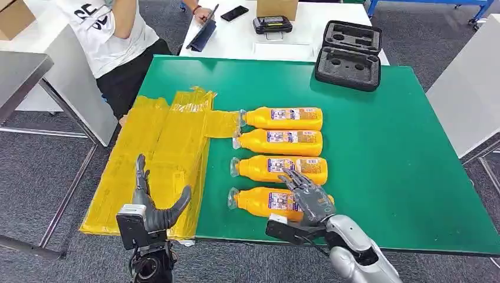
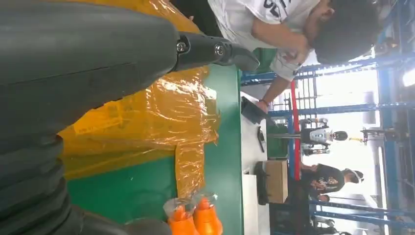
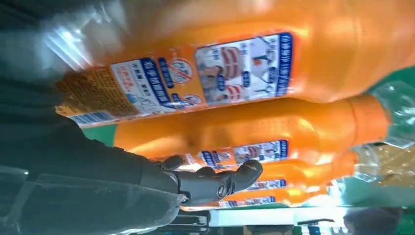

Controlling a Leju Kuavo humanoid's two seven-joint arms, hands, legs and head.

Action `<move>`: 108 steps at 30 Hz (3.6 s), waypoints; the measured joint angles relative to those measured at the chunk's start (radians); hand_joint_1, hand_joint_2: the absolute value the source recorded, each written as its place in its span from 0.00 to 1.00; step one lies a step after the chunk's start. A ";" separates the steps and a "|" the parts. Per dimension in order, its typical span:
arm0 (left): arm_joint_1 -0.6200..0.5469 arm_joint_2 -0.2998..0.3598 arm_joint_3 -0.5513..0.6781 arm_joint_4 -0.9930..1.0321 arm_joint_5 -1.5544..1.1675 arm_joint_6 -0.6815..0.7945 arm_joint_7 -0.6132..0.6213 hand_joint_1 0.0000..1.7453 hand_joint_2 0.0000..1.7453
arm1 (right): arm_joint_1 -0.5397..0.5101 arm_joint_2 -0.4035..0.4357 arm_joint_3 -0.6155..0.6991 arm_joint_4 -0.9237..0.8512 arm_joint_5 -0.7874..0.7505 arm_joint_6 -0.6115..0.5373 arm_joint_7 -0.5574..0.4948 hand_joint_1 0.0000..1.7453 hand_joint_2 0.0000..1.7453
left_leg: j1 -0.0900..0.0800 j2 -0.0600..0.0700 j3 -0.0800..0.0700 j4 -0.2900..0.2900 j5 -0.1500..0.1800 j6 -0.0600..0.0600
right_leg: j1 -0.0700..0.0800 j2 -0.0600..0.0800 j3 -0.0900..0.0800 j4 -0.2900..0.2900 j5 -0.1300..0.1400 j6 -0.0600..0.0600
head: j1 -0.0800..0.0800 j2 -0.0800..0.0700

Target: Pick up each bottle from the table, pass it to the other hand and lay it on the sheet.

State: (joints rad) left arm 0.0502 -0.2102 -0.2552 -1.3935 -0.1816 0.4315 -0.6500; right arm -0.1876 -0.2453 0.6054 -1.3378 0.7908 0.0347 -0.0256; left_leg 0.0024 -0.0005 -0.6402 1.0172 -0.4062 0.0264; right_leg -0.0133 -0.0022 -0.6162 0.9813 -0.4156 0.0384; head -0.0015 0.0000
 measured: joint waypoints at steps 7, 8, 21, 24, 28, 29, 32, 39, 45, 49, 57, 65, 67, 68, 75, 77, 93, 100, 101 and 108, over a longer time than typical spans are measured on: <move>0.001 0.000 0.009 0.000 0.001 0.003 0.000 0.00 1.00 | 0.008 -0.014 0.010 -0.010 0.012 0.002 0.013 0.00 1.00 | 0.000 0.000 0.000 0.000 0.000 0.000 | 0.000 0.000 0.000 0.000 0.000 0.000 | 0.000 0.000; 0.001 0.000 0.009 0.000 0.000 0.010 0.000 0.00 1.00 | 0.009 -0.014 0.011 -0.010 0.021 0.002 0.017 0.00 1.00 | 0.000 0.000 0.000 0.000 0.000 0.000 | 0.000 0.000 0.000 0.000 0.000 0.000 | 0.000 0.000; 0.008 0.000 0.018 -0.001 0.001 0.017 0.018 0.00 1.00 | 0.044 -0.018 0.010 -0.056 0.077 0.004 0.060 0.00 1.00 | 0.000 0.000 0.000 0.000 0.000 0.000 | 0.000 0.000 0.000 0.000 0.000 0.000 | 0.000 0.000; 0.009 0.000 0.020 -0.001 0.001 0.012 0.019 0.00 1.00 | 0.048 -0.018 0.008 -0.061 0.081 0.005 0.067 0.00 1.00 | 0.000 0.000 0.000 0.000 0.000 0.000 | 0.000 0.000 0.000 0.000 0.000 0.000 | 0.000 0.000; 0.011 0.000 0.022 -0.001 0.001 0.012 0.021 0.00 1.00 | 0.067 -0.019 -0.007 -0.074 0.096 0.005 0.073 0.00 1.00 | 0.000 0.000 0.000 0.000 0.000 0.000 | 0.000 0.000 0.000 0.000 0.000 0.000 | 0.000 0.000; 0.012 0.000 0.022 -0.001 0.001 0.012 0.021 0.00 1.00 | 0.076 -0.019 -0.011 -0.079 0.101 0.004 0.074 0.00 1.00 | 0.000 0.000 0.000 0.000 0.000 0.000 | 0.000 0.000 0.000 0.000 0.000 0.000 | 0.000 0.000; 0.016 0.000 0.022 -0.001 0.001 0.012 0.022 0.00 1.00 | 0.105 -0.022 -0.026 -0.095 0.114 0.003 0.076 0.00 1.00 | 0.000 0.000 0.000 0.000 -0.001 0.000 | 0.000 0.000 0.000 0.000 0.000 0.000 | 0.000 0.000; 0.023 0.000 0.023 -0.001 0.007 0.005 0.030 0.00 1.00 | 0.145 -0.032 -0.049 -0.118 0.130 0.003 0.091 0.00 1.00 | 0.000 0.000 0.000 0.000 -0.001 0.001 | 0.000 0.000 0.000 0.000 -0.001 0.000 | 0.000 0.000; 0.031 0.000 0.026 -0.001 0.014 -0.010 0.037 0.00 1.00 | 0.155 -0.031 -0.060 -0.124 0.150 0.011 0.117 0.00 1.00 | 0.000 0.000 0.000 0.000 -0.001 0.001 | 0.000 0.000 0.000 0.000 -0.001 0.000 | 0.000 0.000; 0.034 0.000 0.026 -0.001 0.014 -0.014 0.039 0.00 1.00 | 0.165 -0.032 -0.074 -0.127 0.152 0.011 0.124 0.00 1.00 | 0.000 0.000 0.000 0.000 -0.001 0.001 | 0.000 0.000 0.000 0.000 -0.001 0.000 | 0.000 0.000; 0.035 0.000 0.032 -0.001 0.014 -0.029 0.039 0.00 1.00 | 0.165 -0.038 -0.100 -0.129 0.142 0.007 0.123 0.00 1.00 | 0.000 0.000 0.000 0.000 -0.001 0.001 | 0.000 0.000 0.000 0.000 -0.001 0.000 | 0.000 0.000; 0.035 -0.002 0.042 -0.001 0.012 -0.033 0.039 0.00 1.00 | 0.162 -0.019 -0.109 -0.135 0.151 0.005 0.123 0.00 1.00 | 0.000 0.000 0.000 0.000 -0.001 0.001 | 0.000 0.000 0.000 0.000 -0.001 0.000 | 0.000 0.000; 0.035 -0.002 0.043 -0.001 0.010 -0.034 0.039 0.00 1.00 | 0.159 -0.016 -0.114 -0.135 0.149 0.006 0.122 0.00 1.00 | 0.000 0.000 0.000 0.000 -0.001 0.001 | 0.000 0.000 0.000 0.000 -0.001 0.000 | 0.000 0.000; 0.036 -0.002 0.044 -0.001 0.008 -0.035 0.039 0.00 1.00 | 0.155 -0.014 -0.117 -0.134 0.144 0.007 0.123 0.00 1.00 | 0.000 0.000 0.000 0.000 -0.001 0.001 | 0.000 0.000 0.000 0.000 -0.001 0.000 | 0.000 0.000; 0.036 -0.004 0.052 -0.001 0.005 -0.042 0.039 0.00 1.00 | 0.138 -0.006 -0.131 -0.134 0.139 0.011 0.122 0.00 1.00 | 0.000 0.000 0.000 0.000 -0.001 0.001 | 0.000 0.000 0.000 0.000 -0.001 0.000 | 0.000 0.000; 0.036 -0.005 0.054 -0.001 0.004 -0.042 0.039 0.00 1.00 | 0.136 -0.001 -0.135 -0.130 0.129 0.015 0.122 0.00 1.00 | 0.000 0.000 0.000 0.000 -0.001 0.001 | 0.000 0.000 0.000 0.000 -0.001 0.000 | 0.000 0.000; 0.035 -0.011 0.056 0.000 0.016 -0.026 0.054 0.00 1.00 | 0.093 0.059 -0.160 -0.003 0.123 0.038 0.123 0.00 1.00 | 0.000 0.000 0.000 0.000 -0.001 0.001 | 0.000 0.000 0.000 0.000 -0.001 0.000 | 0.000 0.000; 0.034 -0.011 0.056 0.000 0.020 -0.026 0.054 0.00 1.00 | 0.057 0.076 -0.159 0.055 0.127 0.050 0.114 0.01 1.00 | 0.000 0.001 0.003 0.000 -0.001 0.001 | 0.000 0.001 0.001 0.000 -0.001 0.000 | 0.000 0.000; 0.034 -0.011 0.057 0.000 0.020 -0.026 0.054 0.00 1.00 | 0.053 0.078 -0.159 0.061 0.127 0.050 0.113 0.08 1.00 | 0.000 0.001 0.003 0.000 -0.001 0.001 | 0.000 0.001 0.002 0.000 -0.001 0.000 | 0.000 0.000; 0.035 -0.011 0.061 0.000 0.020 -0.026 0.053 0.00 1.00 | 0.041 0.081 -0.158 0.079 0.128 0.056 0.105 0.79 1.00 | 0.000 0.001 0.005 0.000 -0.001 0.001 | 0.001 0.001 0.003 0.000 -0.001 0.000 | 0.000 0.000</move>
State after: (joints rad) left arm 0.0848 -0.2209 -0.1942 -1.3939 -0.1614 0.4059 -0.5966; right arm -0.1469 -0.1648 0.4479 -1.2585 0.9186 0.0904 0.0790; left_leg 0.0027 0.0009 -0.6353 1.0171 -0.4071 0.0273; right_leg -0.0128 -0.0015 -0.6129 0.9810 -0.4162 0.0383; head -0.0015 0.0000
